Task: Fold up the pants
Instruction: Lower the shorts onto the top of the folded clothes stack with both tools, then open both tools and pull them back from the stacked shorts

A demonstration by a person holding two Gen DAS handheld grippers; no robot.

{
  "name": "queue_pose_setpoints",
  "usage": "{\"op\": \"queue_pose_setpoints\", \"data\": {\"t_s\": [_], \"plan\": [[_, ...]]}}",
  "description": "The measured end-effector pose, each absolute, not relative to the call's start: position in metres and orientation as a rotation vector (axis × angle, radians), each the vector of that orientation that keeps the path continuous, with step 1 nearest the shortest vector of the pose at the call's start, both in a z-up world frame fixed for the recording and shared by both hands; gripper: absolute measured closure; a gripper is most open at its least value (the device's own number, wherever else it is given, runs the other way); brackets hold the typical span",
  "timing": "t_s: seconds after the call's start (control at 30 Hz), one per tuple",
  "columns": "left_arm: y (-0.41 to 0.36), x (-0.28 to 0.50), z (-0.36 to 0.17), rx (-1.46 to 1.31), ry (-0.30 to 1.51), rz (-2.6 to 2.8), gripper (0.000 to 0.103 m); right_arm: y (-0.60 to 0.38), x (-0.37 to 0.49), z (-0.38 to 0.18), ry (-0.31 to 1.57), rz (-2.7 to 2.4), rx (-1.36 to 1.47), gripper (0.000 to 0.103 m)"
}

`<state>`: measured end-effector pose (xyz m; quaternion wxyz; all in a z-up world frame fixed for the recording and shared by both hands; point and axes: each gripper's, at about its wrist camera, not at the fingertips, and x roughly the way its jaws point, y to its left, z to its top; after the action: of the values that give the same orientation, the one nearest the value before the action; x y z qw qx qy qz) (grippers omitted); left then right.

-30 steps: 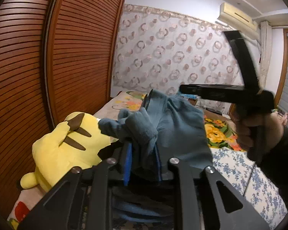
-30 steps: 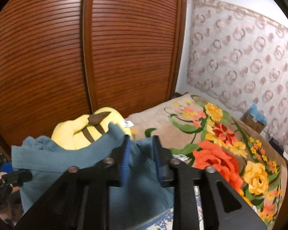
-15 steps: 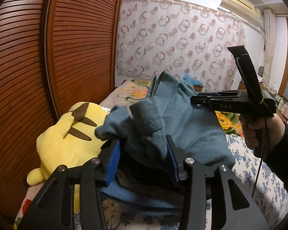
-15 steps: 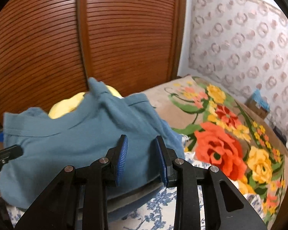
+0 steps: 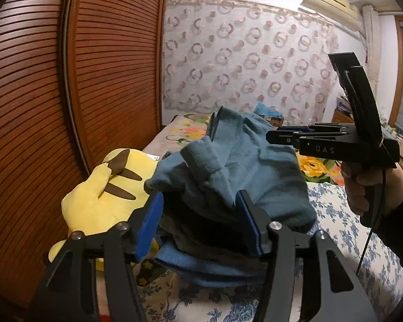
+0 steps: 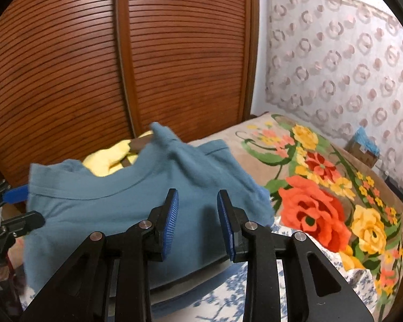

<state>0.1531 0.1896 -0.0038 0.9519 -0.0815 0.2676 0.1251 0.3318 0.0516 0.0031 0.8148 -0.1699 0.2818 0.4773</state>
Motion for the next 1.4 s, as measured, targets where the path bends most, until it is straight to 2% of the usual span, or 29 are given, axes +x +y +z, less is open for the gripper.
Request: {"op": "queue_pose_setpoints", "data": {"t_s": [0.57, 1.03, 1.4], "plan": [[0.174, 0.111, 0.008, -0.126, 0.556, 0.248, 0.044, 0.023, 0.270, 0.007, 0.589, 0.996, -0.320, 0.054], [0.150, 0.074, 0.018, -0.106, 0.507, 0.176, 0.043, -0.033, 0.207, 0.019, 0.553, 0.887, -0.275, 0.031], [0.111, 0.058, 0.020, -0.077, 0.503, 0.113, 0.043, -0.086, 0.166, 0.027, 0.520, 0.791, -0.233, 0.023]]}}
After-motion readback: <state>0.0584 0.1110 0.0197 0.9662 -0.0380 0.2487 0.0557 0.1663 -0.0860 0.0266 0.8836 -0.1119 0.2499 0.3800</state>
